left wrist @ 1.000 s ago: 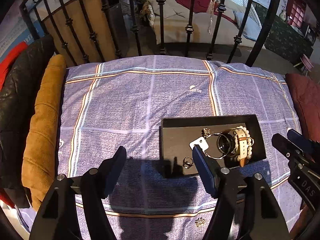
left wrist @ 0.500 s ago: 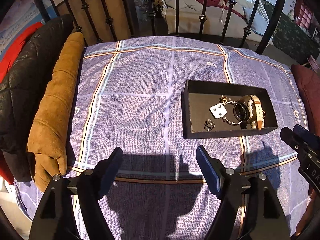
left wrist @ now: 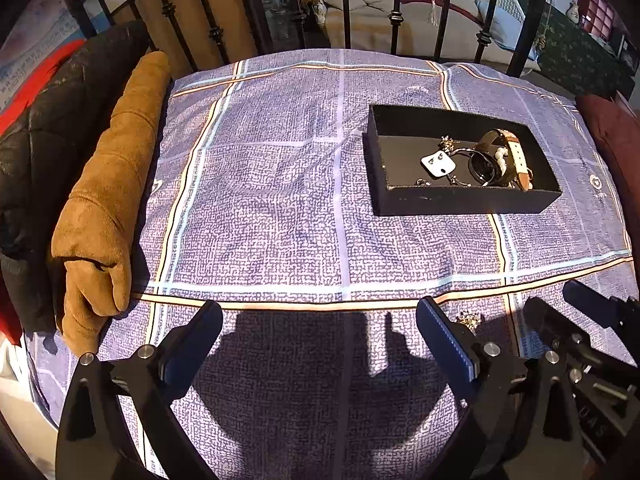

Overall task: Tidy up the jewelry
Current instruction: 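Withdraw both open grippers back from the box, then reach the right gripper down to the gold brooch on the cloth, then close the right gripper on the gold brooch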

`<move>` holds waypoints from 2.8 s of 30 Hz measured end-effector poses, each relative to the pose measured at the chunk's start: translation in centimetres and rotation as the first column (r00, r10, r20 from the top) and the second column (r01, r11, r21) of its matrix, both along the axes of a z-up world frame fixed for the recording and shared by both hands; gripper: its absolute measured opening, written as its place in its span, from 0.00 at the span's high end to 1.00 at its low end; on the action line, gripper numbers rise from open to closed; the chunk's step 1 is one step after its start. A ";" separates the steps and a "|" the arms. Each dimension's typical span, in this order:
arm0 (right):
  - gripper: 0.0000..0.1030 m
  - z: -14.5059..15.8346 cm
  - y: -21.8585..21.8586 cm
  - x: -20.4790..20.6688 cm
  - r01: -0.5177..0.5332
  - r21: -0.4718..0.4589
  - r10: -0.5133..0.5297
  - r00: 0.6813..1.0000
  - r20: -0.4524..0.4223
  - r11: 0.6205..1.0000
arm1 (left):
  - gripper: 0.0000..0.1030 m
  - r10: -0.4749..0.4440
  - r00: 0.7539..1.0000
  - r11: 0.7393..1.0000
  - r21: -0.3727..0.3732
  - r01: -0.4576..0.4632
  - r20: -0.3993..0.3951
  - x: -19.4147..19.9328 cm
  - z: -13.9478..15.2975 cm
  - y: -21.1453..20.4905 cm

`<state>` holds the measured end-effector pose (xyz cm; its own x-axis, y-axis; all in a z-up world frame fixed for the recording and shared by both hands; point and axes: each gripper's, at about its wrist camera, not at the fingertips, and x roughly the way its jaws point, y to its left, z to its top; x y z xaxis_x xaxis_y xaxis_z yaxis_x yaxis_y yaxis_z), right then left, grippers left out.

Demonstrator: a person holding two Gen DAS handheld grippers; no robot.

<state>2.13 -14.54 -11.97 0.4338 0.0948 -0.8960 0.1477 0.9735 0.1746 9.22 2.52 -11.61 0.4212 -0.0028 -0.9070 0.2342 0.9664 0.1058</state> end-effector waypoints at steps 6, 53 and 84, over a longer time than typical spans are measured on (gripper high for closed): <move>0.49 -1.0 1.9 -0.4 -0.015 -0.006 0.015 1.000 -0.016 1.000 | 0.08 0.036 0.999 0.999 -0.025 -0.037 -0.040 0.1 -1.1 1.4; 0.63 -4.2 5.8 1.3 -0.041 -0.061 0.039 0.998 -0.042 0.997 | 0.08 0.031 0.996 0.999 -0.015 -0.033 -0.079 1.1 -4.9 4.2; 0.83 -2.0 4.4 0.5 -0.021 -0.046 0.022 1.000 0.010 0.999 | 1.00 -0.031 0.991 0.997 -0.072 0.021 -0.131 -0.6 -3.6 1.5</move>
<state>2.59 -10.14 -14.00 0.4415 0.0633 -0.8950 0.1250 0.9834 0.1312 8.65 4.04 -15.24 0.2964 -0.0782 -0.9518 0.2666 0.9638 0.0039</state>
